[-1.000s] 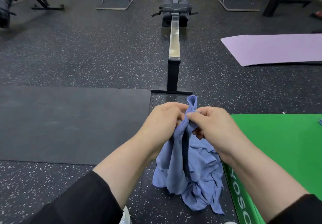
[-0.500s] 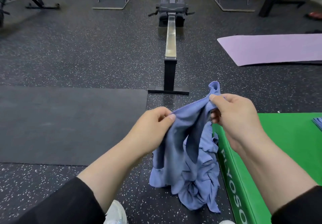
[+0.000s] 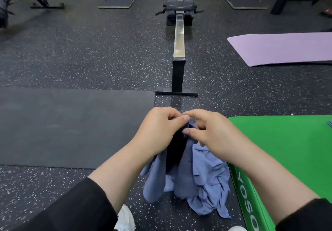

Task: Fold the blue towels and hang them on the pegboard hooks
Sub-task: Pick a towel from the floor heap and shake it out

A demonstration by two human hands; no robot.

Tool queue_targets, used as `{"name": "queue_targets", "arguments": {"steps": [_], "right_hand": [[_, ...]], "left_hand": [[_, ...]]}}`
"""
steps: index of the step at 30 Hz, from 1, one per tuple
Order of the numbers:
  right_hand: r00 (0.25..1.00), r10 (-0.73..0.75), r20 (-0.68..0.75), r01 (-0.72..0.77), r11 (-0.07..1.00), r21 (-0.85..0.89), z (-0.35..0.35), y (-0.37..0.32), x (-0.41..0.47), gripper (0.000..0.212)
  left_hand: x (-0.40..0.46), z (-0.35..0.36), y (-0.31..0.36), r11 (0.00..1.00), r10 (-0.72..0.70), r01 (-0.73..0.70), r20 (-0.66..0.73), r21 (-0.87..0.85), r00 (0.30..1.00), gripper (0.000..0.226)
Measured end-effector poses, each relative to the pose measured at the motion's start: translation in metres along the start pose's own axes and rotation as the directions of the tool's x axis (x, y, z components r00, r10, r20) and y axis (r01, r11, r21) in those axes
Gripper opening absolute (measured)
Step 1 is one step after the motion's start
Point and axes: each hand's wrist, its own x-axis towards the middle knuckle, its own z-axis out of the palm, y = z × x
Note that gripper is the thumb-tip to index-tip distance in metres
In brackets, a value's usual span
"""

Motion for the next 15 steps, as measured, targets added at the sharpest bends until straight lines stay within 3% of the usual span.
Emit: {"name": "queue_targets", "arguments": {"steps": [3,6,9,13,15], "right_hand": [[0.998,0.004,-0.056,-0.003,1.0,0.028,0.002,0.0,0.0,0.004],[0.995,0.037,-0.097,-0.036,0.999,0.012,-0.003,0.002,0.001,0.014],[0.985,0.084,-0.15,-0.082,0.996,0.017,-0.012,0.007,0.001,0.019],[0.967,0.144,-0.211,-0.129,0.988,0.086,-0.023,0.017,0.0,0.015],[0.959,0.163,-0.233,-0.137,0.983,0.124,-0.028,0.021,0.001,0.016]], "left_hand": [[-0.003,-0.001,0.003,0.999,-0.003,0.004,0.026,-0.05,1.0,0.024],[-0.005,-0.005,0.005,0.997,0.022,-0.017,0.072,-0.07,0.997,0.014],[-0.006,-0.012,0.006,0.998,0.041,-0.046,0.117,0.042,0.992,0.008],[-0.008,-0.023,0.003,0.991,-0.086,0.057,0.243,0.123,0.966,0.013],[-0.007,-0.024,-0.003,0.975,-0.089,0.043,0.208,0.218,0.974,0.02]]}}
